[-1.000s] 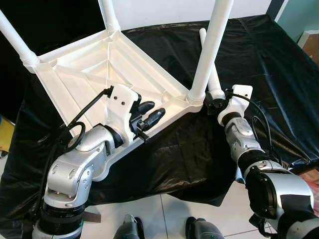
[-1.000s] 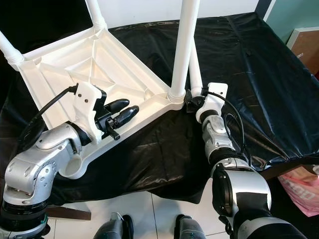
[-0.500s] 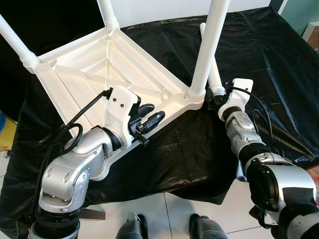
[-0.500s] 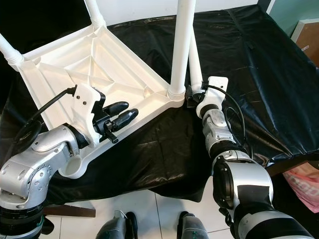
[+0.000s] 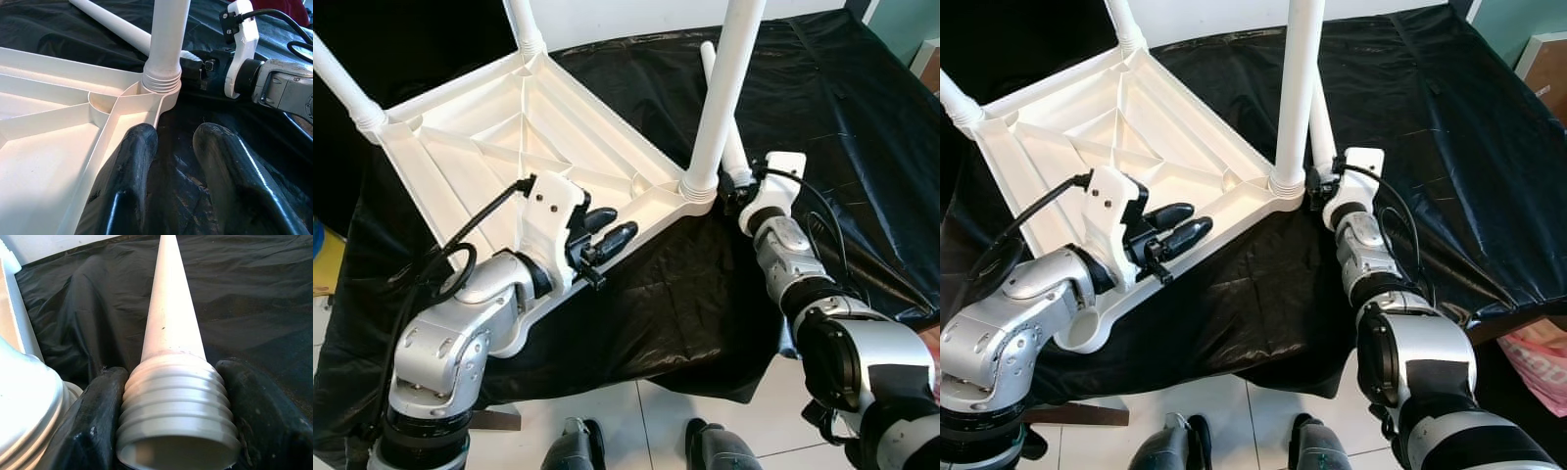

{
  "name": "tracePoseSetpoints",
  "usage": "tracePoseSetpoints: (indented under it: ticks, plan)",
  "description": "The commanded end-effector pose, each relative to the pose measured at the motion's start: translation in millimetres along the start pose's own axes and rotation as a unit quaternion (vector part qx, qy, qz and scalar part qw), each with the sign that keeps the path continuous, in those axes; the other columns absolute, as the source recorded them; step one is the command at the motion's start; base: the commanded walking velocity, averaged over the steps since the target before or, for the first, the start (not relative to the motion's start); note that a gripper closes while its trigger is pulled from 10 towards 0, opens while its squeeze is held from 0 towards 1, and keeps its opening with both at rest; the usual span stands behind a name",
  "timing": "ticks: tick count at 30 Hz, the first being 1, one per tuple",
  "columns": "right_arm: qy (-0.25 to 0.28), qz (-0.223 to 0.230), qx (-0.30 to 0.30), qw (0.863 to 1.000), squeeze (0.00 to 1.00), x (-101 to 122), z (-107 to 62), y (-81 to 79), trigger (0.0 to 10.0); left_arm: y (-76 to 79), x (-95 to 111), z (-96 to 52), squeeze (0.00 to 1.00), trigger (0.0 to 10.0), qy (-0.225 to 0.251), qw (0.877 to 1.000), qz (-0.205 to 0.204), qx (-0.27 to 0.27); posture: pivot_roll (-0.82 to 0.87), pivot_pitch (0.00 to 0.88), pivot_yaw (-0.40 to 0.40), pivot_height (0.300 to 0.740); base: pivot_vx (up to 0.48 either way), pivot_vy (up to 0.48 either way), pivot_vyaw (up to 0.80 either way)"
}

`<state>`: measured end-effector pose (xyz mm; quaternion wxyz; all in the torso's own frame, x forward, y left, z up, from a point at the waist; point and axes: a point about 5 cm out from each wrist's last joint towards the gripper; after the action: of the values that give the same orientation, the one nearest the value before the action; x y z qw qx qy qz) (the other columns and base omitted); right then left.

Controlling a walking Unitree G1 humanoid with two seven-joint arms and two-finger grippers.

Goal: Building children table

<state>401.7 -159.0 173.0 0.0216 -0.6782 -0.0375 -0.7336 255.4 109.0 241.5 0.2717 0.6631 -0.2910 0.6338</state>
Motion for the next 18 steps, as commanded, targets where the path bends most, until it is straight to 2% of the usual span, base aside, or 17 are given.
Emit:
tracePoseSetpoints:
  ticks: [1,5,6,7,9,12,16,18]
  plan:
    - [-0.061,0.015,0.016,0.998,0.00,-31,-10.5,-8.7,0.0,0.7,0,-3.4,0.00,10.0,0.001,1.000,0.002,0.015,0.17,0.241,0.048,0.740,0.000,0.000,0.00]
    - [-0.053,0.020,0.013,0.998,0.00,-32,-12.2,-6.4,0.0,0.1,1,-2.4,0.00,10.0,0.004,1.000,0.002,0.017,0.16,0.238,0.042,0.740,0.000,0.000,0.00]
    - [-0.023,0.029,0.007,0.999,0.00,-28,-13.3,-3.2,10.0,-0.8,1,-0.9,0.00,10.0,0.009,1.000,0.002,0.019,0.15,0.236,0.039,0.740,0.000,0.000,0.00]
    - [0.023,0.017,0.000,1.000,0.00,-20,-15.0,0.9,10.0,-1.4,1,1.1,0.00,10.0,0.013,1.000,0.000,0.022,0.14,0.235,0.037,0.740,0.000,0.000,0.00]
    - [0.023,0.017,0.000,1.000,0.00,-20,-15.0,0.9,10.0,-1.4,1,1.1,0.00,10.0,0.013,1.000,0.000,0.022,0.14,0.235,0.037,0.740,0.000,0.000,0.00]
    - [0.146,-0.006,-0.013,0.989,0.00,4,-23.1,4.8,10.0,-4.1,2,8.2,0.00,10.0,0.028,0.999,-0.011,0.032,0.10,0.224,0.033,0.740,0.000,0.000,0.00]
    - [0.164,-0.009,-0.016,0.986,0.00,8,-26.7,4.4,10.0,-5.8,2,10.8,0.00,10.0,0.031,0.999,-0.014,0.035,0.09,0.219,0.034,0.740,0.000,0.000,0.00]
    - [0.182,-0.011,-0.024,0.983,0.00,8,-36.0,3.3,10.0,-7.8,2,16.2,0.00,10.0,0.038,0.998,-0.020,0.037,0.05,0.204,0.034,0.740,0.000,0.000,0.00]
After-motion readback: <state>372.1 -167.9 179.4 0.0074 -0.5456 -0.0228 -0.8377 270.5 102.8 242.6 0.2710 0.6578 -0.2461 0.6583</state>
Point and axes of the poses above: a point about 5 cm out from each wrist's last joint towards the gripper, its own z axis pointing out of the wrist towards the gripper, its own x axis along the axis of the wrist's last joint, y = z × x, and after that the axes turned 7 degrees about -z, right-handed
